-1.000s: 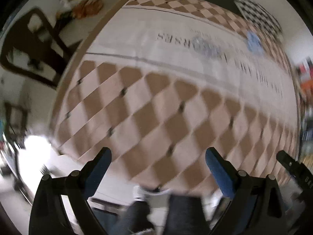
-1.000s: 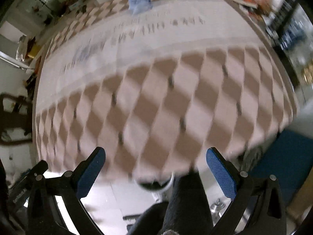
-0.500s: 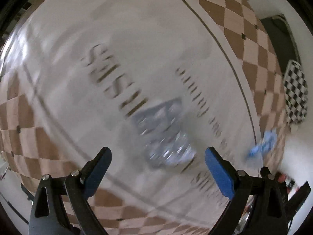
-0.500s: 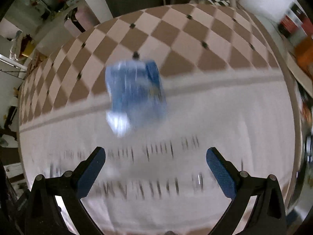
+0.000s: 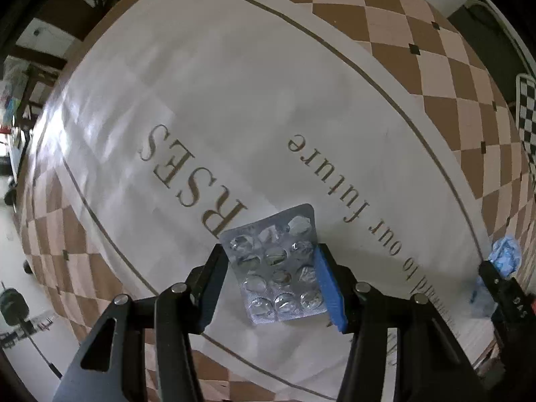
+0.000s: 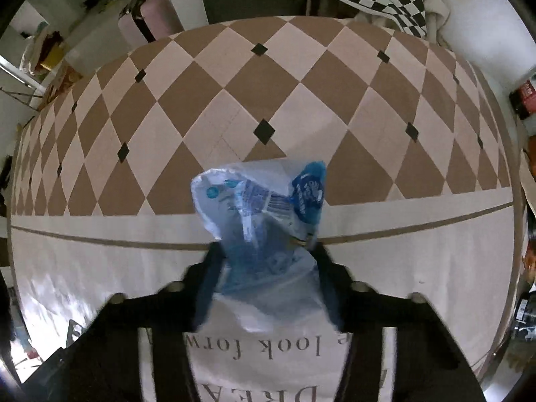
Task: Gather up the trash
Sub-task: 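Grasp the blue-white plastic wrapper with the right tool while the left tool grasps a blister pack, then carry the wrapper and blister pack over the white bin and open both tools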
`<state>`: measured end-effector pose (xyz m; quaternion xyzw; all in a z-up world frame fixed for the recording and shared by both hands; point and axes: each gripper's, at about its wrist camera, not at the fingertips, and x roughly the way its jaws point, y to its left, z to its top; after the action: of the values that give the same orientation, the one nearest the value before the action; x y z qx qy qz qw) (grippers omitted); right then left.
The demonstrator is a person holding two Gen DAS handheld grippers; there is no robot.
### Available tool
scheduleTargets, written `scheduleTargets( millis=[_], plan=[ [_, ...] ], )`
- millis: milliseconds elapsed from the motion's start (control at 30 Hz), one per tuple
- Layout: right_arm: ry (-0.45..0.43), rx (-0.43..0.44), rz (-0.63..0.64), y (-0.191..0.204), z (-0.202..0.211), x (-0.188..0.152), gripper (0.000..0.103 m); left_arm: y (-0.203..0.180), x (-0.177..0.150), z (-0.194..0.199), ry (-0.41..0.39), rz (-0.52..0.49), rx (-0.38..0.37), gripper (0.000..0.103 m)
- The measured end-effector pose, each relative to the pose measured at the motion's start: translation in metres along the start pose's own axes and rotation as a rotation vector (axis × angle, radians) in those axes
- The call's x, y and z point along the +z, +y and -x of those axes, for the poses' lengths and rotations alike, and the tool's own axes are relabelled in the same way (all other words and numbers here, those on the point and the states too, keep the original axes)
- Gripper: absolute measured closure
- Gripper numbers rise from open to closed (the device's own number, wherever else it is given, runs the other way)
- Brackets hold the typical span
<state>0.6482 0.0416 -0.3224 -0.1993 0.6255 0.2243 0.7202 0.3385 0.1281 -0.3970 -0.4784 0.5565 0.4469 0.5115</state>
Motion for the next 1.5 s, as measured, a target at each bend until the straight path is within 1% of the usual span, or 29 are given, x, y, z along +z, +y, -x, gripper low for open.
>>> scheduleTargets(
  millis=[33, 67, 167, 233, 267, 400, 500, 600, 633, 667, 700, 767, 800, 867, 900, 933, 1000, 1067, 1100, 1133, 1167, 1200, 1267, 1333, 1367, 1400, 1433, 1467, 1500],
  plan=[
    [0.004, 0.018, -0.005, -0.002, 0.002, -0.001, 0.059, 0.003, -0.001, 0.001, -0.007, -0.012, 0.002, 0.053],
    [0.010, 0.029, -0.008, -0.003, 0.002, -0.003, 0.064, 0.006, -0.002, 0.003, -0.019, -0.025, 0.006, 0.053],
    [0.019, 0.067, -0.009, -0.008, 0.006, -0.010, 0.068, 0.010, -0.012, 0.011, -0.056, -0.068, 0.008, 0.053],
    [0.006, 0.091, -0.006, -0.011, 0.013, -0.015, 0.069, 0.011, -0.017, 0.020, -0.093, -0.108, 0.009, 0.053],
    [-0.004, 0.106, -0.007, -0.013, 0.017, -0.020, 0.069, 0.007, -0.027, 0.024, -0.109, -0.126, 0.010, 0.053],
    [-0.040, 0.145, -0.005, -0.015, 0.036, -0.040, 0.070, 0.024, -0.046, 0.050, -0.176, -0.206, -0.003, 0.053],
    [-0.057, 0.152, 0.005, -0.012, 0.051, -0.063, 0.070, 0.038, -0.068, 0.068, -0.221, -0.265, -0.027, 0.053],
    [-0.070, 0.163, 0.011, -0.005, 0.068, -0.094, 0.070, 0.057, -0.091, 0.089, -0.255, -0.316, -0.073, 0.053],
    [-0.078, 0.168, 0.011, -0.002, 0.077, -0.110, 0.070, 0.065, -0.101, 0.098, -0.270, -0.336, -0.092, 0.053],
    [-0.084, 0.171, 0.012, -0.001, 0.086, -0.128, 0.070, 0.058, -0.105, 0.107, -0.279, -0.349, -0.104, 0.053],
    [-0.094, 0.172, 0.013, -0.001, 0.095, -0.151, 0.071, 0.067, -0.109, 0.117, -0.291, -0.368, -0.125, 0.053],
    [-0.108, 0.181, 0.012, 0.007, 0.110, -0.185, 0.071, 0.081, -0.117, 0.127, -0.313, -0.402, -0.157, 0.053],
    [-0.117, 0.188, 0.009, 0.009, 0.120, -0.211, 0.071, 0.094, -0.128, 0.132, -0.323, -0.422, -0.180, 0.053],
    [-0.128, 0.204, 0.005, 0.011, 0.132, -0.248, 0.071, 0.108, -0.146, 0.136, -0.327, -0.461, -0.220, 0.053],
    [-0.143, 0.209, -0.003, 0.003, 0.142, -0.274, 0.071, 0.120, -0.158, 0.140, -0.330, -0.487, -0.242, 0.053],
    [-0.156, 0.207, -0.009, 0.005, 0.149, -0.302, 0.071, 0.130, -0.169, 0.142, -0.332, -0.515, -0.255, 0.053],
    [-0.171, 0.203, -0.032, 0.009, 0.159, -0.349, 0.071, 0.158, -0.193, 0.143, -0.316, -0.568, -0.285, 0.053],
    [-0.171, 0.198, -0.074, 0.009, 0.169, -0.410, 0.071, 0.175, -0.209, 0.137, -0.290, -0.602, -0.300, 0.053],
    [-0.166, 0.198, -0.087, 0.010, 0.170, -0.426, 0.071, 0.186, -0.220, 0.133, -0.273, -0.618, -0.305, 0.053],
    [-0.156, 0.200, -0.110, 0.010, 0.170, -0.454, 0.071, 0.201, -0.232, 0.126, -0.238, -0.631, -0.310, 0.053],
    [-0.143, 0.201, -0.130, 0.010, 0.169, -0.476, 0.071, 0.211, -0.240, 0.122, -0.215, -0.634, -0.316, 0.053],
    [-0.115, 0.207, -0.159, 0.008, 0.164, -0.507, 0.071, 0.223, -0.250, 0.114, -0.178, -0.636, -0.324, 0.053],
    [-0.060, 0.229, -0.205, 0.004, 0.151, -0.547, 0.071, 0.245, -0.269, 0.093, -0.096, -0.632, -0.333, 0.053],
    [0.009, 0.239, -0.249, -0.001, 0.128, -0.589, 0.071, 0.262, -0.287, 0.076, -0.047, -0.634, -0.320, 0.053],
    [0.046, 0.239, -0.267, -0.003, 0.113, -0.611, 0.071, 0.269, -0.294, 0.060, -0.017, -0.632, -0.309, 0.053],
    [0.067, 0.241, -0.276, -0.005, 0.102, -0.622, 0.071, 0.276, -0.301, 0.043, 0.011, -0.627, -0.295, 0.053],
    [0.104, 0.249, -0.298, -0.008, 0.083, -0.642, 0.071, 0.280, -0.305, 0.028, 0.030, -0.621, -0.284, 0.053],
    [0.122, 0.251, -0.307, -0.009, 0.072, -0.652, 0.071, 0.284, -0.310, 0.004, 0.059, -0.612, -0.272, 0.053],
    [0.153, 0.254, -0.318, -0.012, 0.050, -0.665, 0.071, 0.286, -0.312, -0.009, 0.073, -0.606, -0.266, 0.053]
  ],
)
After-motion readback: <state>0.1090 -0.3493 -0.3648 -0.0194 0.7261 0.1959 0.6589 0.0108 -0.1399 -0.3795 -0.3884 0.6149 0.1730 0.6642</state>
